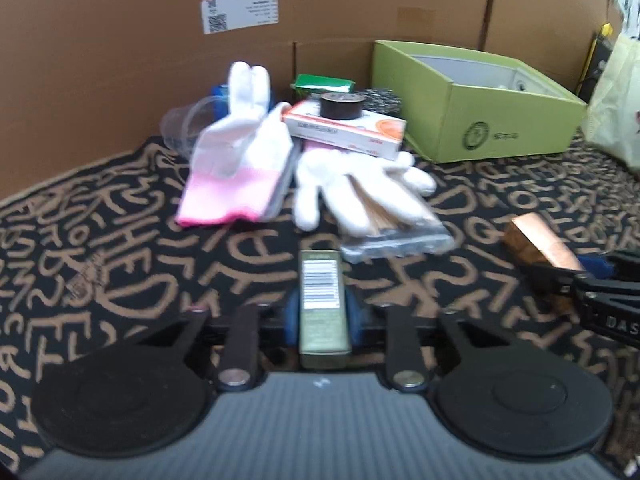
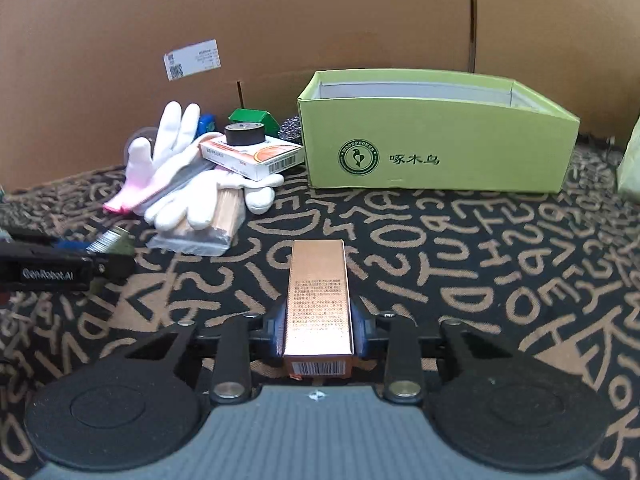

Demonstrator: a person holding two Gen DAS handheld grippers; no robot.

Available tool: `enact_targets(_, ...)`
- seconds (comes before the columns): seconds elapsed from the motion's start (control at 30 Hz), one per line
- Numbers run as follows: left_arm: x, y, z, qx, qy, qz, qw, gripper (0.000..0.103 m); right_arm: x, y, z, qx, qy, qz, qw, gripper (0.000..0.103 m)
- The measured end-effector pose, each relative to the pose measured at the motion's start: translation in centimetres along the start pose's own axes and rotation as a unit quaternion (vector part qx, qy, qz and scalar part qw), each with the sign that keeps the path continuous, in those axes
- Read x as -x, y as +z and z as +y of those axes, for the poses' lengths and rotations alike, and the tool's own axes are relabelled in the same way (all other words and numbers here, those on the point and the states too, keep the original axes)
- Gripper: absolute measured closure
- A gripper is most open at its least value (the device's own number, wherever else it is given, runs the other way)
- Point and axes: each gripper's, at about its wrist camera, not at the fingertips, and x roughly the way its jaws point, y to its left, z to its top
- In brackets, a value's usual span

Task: Organize objects
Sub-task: 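Carry the copper and olive boxes into the lime-green box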

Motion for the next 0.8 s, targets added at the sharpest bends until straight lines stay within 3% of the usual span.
enact_targets(0.17,2.1,0.8,-2.0,-0.014,-0.048,-0.017,0.9986,0.081,1.4,0.1,-1.2,-0.06,0.055,-0.003,0.997,0.068)
enact_targets(0.47,4.6,8.7,-7.3,-0.05,-0.135,-0.082,0.9862,0.081,5.1,4.4,-4.0,-0.057,0.034,-0.083,0.994,0.068)
enact_targets(0.7,1.8,16.8,-11.5,-0.057,-0.139,-0.1,0.9836,0.081,4.7,9.6,-6.5,-0.034,-0.02,-0.137,0.99,0.068)
enact_targets(0.8,-0.8,19.3,-12.9,-0.049,-0.12,-0.102,0.9864,0.081,3.2,11.8,-7.8,-0.021,-0.044,-0.146,0.988,0.068)
